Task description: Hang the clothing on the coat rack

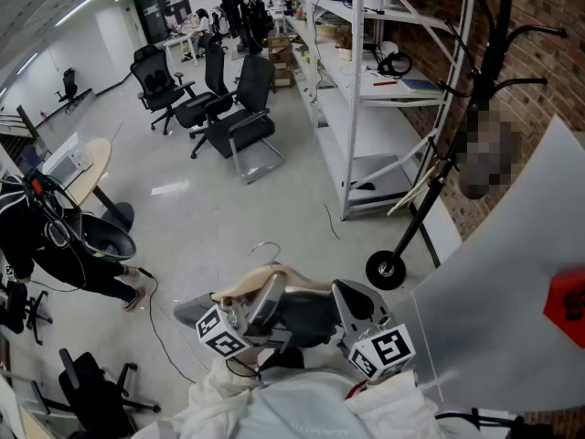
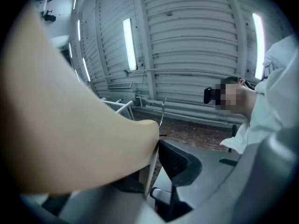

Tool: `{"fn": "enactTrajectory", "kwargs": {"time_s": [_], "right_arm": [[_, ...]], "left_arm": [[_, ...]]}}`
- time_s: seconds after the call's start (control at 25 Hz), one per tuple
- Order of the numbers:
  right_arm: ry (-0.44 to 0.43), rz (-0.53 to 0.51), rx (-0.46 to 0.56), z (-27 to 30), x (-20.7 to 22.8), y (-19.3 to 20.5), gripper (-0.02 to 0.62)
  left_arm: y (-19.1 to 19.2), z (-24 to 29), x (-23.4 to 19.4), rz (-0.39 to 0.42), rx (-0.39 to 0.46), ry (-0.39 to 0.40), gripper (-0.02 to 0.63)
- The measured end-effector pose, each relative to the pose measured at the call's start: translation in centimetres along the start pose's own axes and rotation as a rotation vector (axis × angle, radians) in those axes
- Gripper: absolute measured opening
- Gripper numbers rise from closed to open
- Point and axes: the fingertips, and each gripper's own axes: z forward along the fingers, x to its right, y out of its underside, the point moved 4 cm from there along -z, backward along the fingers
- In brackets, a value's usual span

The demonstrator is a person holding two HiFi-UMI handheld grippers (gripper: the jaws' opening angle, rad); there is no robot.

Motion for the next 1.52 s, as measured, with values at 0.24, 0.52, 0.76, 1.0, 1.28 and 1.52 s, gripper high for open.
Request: {"fn": "enactTrajectory", "kwargs": {"time_s": [0.24, 0.52, 0.76, 1.0, 1.28, 1.52], "right_arm": [[0.028, 0.004, -0.004, 2.4, 2.2, 0.7, 0.021], [0.043, 0.008, -0.023, 8.2, 3.5, 2.0, 0.021], [0.052, 0.004, -0.030, 14.8, 4.9, 1.7, 0.021], [0.076, 0.016, -0.034, 20.3, 5.5, 1.5, 0.021], [0.104, 0.020, -0.028, 26.0, 6.1, 2.1, 0.021], [0.132, 0.010, -0.040, 28.9, 5.4, 2.8, 0.021]], "left_arm": [[0.3, 1.5, -3.2, -0.021, -0.013, 0.021, 0.100], [-1.6, 2.0, -9.4, -0.034, -0.012, 0.011, 0.100], [-4.6, 3.3, -15.3, -0.035, -0.014, 0.016, 0.100], [-7.4, 4.6, -19.9, -0.053, -0.029, 0.035, 0.100], [-10.1, 5.0, -25.0, -0.075, -0.038, 0.067, 0.100], [-11.9, 4.0, -28.1, -0.088, -0.037, 0.068, 0.100]]}}
